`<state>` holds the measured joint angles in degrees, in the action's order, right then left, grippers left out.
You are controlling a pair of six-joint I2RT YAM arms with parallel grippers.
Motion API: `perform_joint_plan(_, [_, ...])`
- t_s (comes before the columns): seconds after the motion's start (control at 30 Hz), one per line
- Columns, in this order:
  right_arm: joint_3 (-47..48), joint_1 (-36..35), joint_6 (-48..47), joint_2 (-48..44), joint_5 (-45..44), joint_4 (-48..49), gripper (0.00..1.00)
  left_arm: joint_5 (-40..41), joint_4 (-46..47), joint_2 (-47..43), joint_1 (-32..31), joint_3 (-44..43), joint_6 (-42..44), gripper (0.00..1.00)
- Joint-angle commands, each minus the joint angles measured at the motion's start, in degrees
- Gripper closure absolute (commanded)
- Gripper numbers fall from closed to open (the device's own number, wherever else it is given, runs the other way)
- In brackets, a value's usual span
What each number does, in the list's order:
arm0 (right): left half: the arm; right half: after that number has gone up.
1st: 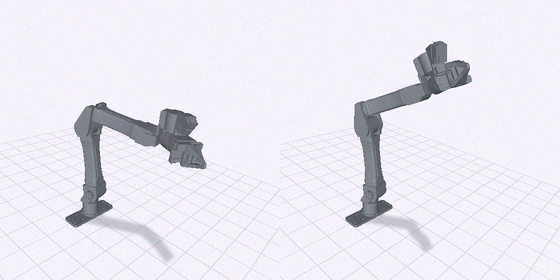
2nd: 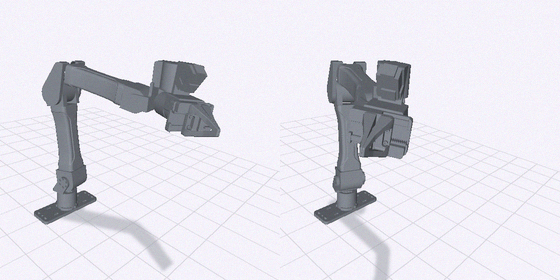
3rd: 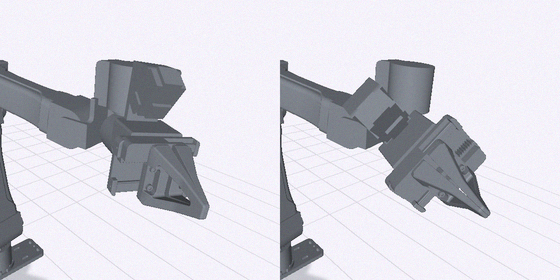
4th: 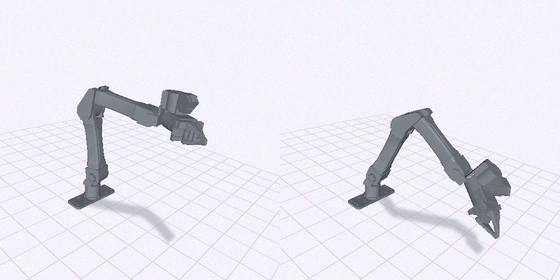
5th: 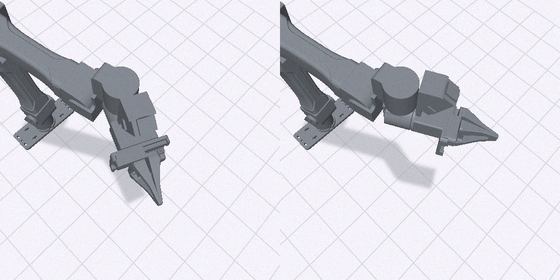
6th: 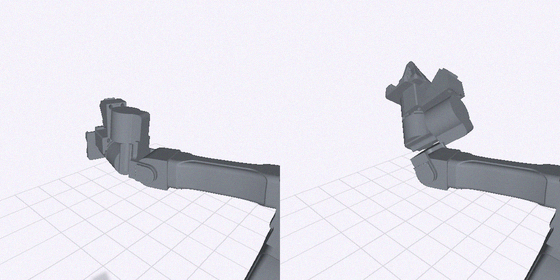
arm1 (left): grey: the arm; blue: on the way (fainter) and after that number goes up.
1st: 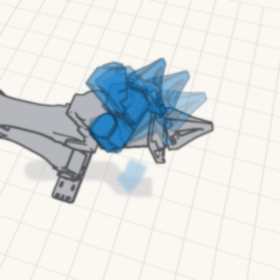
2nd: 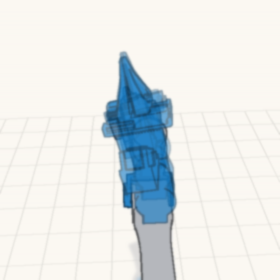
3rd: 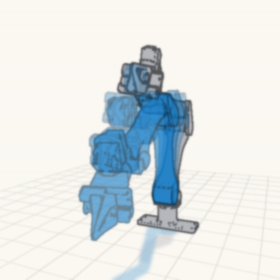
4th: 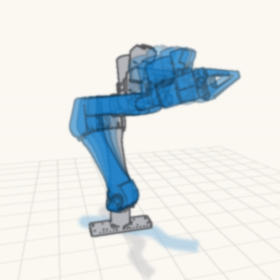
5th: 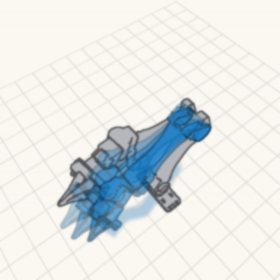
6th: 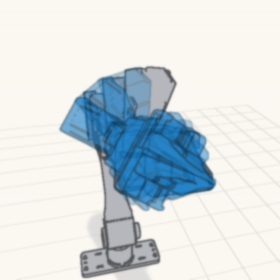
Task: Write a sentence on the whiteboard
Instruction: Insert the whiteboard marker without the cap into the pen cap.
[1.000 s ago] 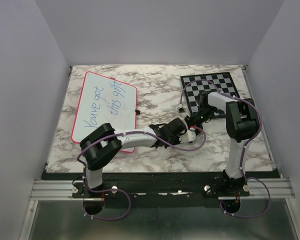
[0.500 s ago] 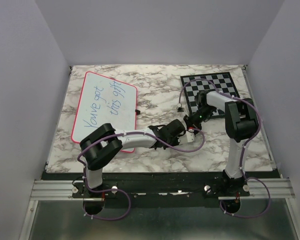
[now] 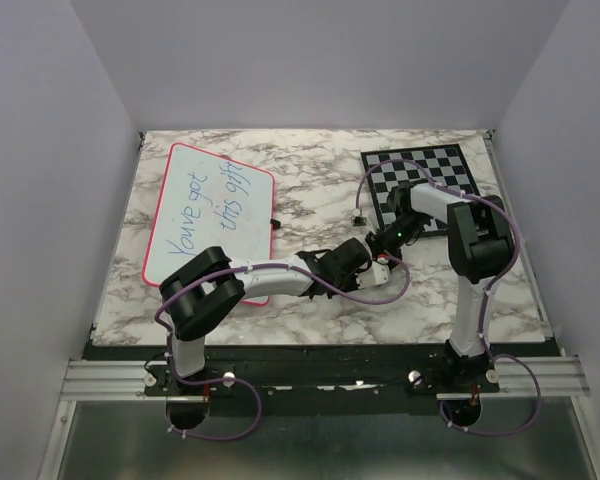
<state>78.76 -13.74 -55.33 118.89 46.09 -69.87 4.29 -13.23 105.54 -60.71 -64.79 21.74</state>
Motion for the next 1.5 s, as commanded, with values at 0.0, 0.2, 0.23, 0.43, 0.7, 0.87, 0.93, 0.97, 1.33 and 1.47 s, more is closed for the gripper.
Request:
perform_joint_plan(0.0, [0.96, -0.68, -0.04, 1.26, 1.2, -0.8, 0.99, -0.51, 1.28, -1.65, 0.15, 0.55, 0.68, 1.0])
perform_joint_plan(0.2, [0.87, -0.85, -0.04, 1.26, 1.02, -0.8, 0.99, -0.51, 1.19, -1.74, 0.15, 0.72, 0.59, 1.0])
perform_joint_plan(0.23, [0.87, -0.77, 0.05, 1.43, 1.02, -0.8, 0.99, -0.52, 1.19, -1.82, 0.15, 0.81, 0.59, 1.0])
perform_joint_plan(0.43, [1.04, -0.76, -0.04, 1.78, 0.67, -0.97, 0.99, -0.43, 1.11, -2.0, 0.15, 0.81, 0.76, 1.0])
perform_joint_plan(0.7, [1.31, -0.76, 0.31, 2.13, 0.5, -0.8, 0.99, -0.43, 1.1, -2.26, 0.15, 0.9, 1.03, 1.0])
perform_joint_plan(0.87, [1.57, -0.76, 0.66, 2.4, -0.03, -0.45, 0.99, -0.6, 1.1, -2.18, 0.15, 0.99, 1.03, 1.0])
perform_joint_plan(0.93, [1.66, -0.76, 0.84, 2.66, -0.12, -0.36, 0.99, -0.78, 1.02, -2.18, 0.15, 0.99, 1.11, 1.0])
perform_joint_plan(0.97, [1.83, -0.76, 0.75, 2.75, -0.21, -0.45, 0.99, -0.78, 1.02, -2.18, 0.15, 0.99, 1.11, 1.0])
perform_joint_plan(1.33, [3.15, -0.85, 0.31, 3.63, 0.15, -1.15, 0.99, -1.92, 0.84, -1.91, 0.06, 0.9, 1.55, 1.0])
perform_joint_plan(1.47, [3.42, -0.85, -0.13, 3.72, 0.5, -1.68, 0.99, -2.18, 0.4, -1.56, 0.06, 0.55, 1.82, 1.0])
